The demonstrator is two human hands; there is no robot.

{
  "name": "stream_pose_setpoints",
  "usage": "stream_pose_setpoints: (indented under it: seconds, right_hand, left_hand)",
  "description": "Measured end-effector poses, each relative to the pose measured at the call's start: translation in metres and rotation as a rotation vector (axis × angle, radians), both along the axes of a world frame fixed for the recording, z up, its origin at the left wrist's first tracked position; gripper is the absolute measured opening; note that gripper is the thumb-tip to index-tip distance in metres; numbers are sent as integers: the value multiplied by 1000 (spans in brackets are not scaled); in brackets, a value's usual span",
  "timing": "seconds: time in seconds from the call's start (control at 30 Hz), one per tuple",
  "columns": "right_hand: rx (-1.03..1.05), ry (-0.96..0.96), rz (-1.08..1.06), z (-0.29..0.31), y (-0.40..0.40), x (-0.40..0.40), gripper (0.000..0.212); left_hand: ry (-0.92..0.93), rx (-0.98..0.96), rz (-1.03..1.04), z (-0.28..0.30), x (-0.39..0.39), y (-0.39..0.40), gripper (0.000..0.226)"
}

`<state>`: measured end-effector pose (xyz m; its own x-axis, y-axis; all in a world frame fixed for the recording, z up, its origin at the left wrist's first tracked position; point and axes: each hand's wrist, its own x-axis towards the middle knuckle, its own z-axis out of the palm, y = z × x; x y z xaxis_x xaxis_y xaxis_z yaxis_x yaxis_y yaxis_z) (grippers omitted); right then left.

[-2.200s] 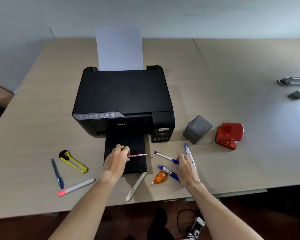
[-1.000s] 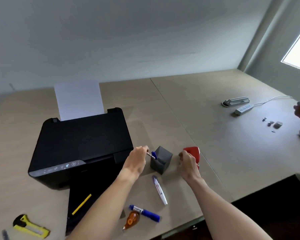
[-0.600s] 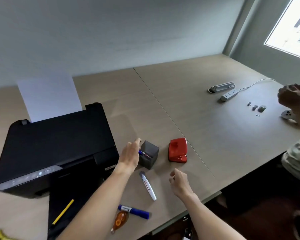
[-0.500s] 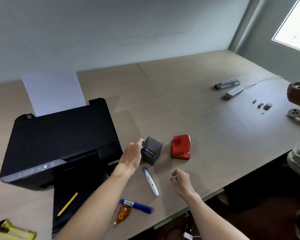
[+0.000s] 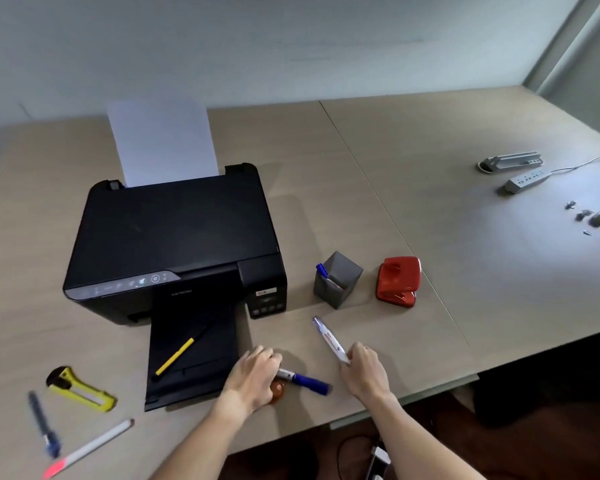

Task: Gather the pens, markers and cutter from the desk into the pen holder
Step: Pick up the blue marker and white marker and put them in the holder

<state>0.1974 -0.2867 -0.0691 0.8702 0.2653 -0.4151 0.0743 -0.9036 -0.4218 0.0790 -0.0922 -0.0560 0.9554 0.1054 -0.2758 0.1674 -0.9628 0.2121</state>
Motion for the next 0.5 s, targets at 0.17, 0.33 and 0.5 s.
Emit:
stream_pose_setpoints:
  seconds: [0.17, 0.33, 0.5]
  right_hand:
    - [-12, -71, -8, 0, -31, -6, 11]
    - [123, -271, -140, 27, -59, 21, 9]
    - [119, -458, -76, 89, -50, 81, 12]
  left_hand:
    - [25, 92, -62, -6, 5, 3, 18]
    - [8, 102, -73, 5, 13, 2, 21]
    - [-36, 67, -24, 27, 28, -3, 27]
